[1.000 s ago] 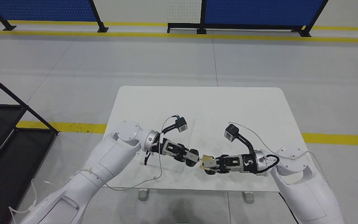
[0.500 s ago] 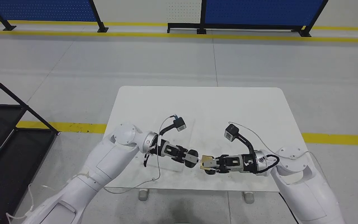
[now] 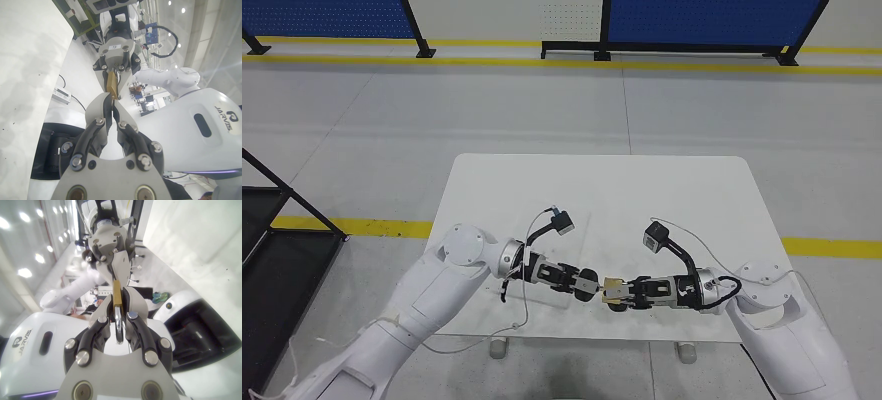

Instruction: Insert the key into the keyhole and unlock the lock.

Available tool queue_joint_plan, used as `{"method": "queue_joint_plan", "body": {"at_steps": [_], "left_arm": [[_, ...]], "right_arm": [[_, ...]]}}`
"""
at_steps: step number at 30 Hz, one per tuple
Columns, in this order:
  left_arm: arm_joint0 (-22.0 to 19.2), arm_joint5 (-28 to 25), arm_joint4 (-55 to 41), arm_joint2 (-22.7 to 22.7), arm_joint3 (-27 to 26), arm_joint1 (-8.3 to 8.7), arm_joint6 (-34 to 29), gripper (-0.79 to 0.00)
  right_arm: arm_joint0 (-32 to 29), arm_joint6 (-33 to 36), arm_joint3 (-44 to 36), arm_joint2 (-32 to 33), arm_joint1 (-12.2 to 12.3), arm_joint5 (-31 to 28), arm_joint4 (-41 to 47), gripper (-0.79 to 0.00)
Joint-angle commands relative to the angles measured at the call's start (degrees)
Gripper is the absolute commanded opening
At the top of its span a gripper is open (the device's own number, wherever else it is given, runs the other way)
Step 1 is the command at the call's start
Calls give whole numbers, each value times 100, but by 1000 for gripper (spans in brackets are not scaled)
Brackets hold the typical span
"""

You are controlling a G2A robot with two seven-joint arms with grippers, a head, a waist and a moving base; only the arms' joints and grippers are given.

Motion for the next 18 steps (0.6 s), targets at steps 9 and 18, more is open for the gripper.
{"method": "queue_joint_plan", "body": {"at_steps": [9, 18], "left_arm": [[165, -138, 234, -110, -181, 38, 177, -785], [179, -115, 388, -129, -197, 45, 285, -785]], "right_arm": [[0, 0, 0, 0, 0, 0, 0, -785], [0, 0, 0, 0, 0, 0, 0, -785]]}}
